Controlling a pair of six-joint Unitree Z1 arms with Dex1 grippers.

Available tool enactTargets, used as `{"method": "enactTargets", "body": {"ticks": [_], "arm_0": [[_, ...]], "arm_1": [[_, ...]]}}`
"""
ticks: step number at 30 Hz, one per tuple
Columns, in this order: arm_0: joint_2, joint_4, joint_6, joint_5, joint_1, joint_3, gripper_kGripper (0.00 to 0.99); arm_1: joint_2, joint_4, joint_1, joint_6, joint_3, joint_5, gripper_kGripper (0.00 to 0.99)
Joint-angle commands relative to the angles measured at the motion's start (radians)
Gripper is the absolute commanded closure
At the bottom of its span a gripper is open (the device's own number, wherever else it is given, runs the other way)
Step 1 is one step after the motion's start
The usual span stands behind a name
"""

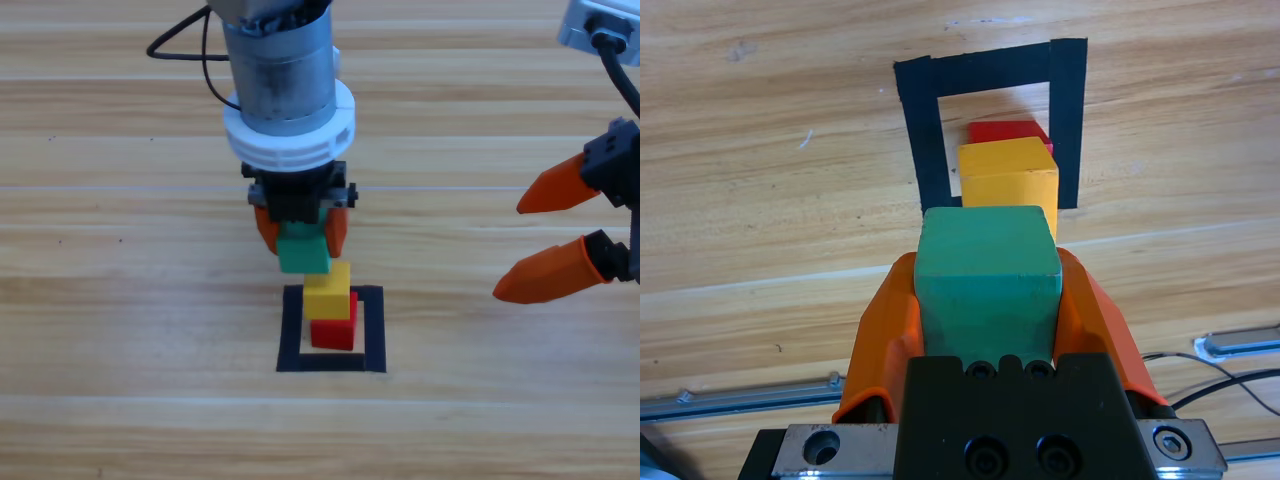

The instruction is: Stack the blocks in the rectangular block: red at the bottom, yellow in the middle, green on top

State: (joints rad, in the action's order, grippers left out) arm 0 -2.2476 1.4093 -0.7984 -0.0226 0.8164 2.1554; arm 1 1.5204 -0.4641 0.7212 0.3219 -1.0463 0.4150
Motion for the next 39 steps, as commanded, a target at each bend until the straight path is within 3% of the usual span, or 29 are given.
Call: {"method": "enactTargets", "body": {"ticks": [1, 39], "arm_0": [[-0.070, 0.008, -0.018, -0.011, 0.044, 0.018, 0.947], [-0.116, 0.008, -0.018, 0.000, 0.047, 0.057, 0.932]], "arm_1": [[0.041, 0.001, 0.034, -0.004, 0.009, -0.009, 0.002], [0.041, -0.001, 0.034, -0.004, 0.011, -0.009, 0.002]]}}
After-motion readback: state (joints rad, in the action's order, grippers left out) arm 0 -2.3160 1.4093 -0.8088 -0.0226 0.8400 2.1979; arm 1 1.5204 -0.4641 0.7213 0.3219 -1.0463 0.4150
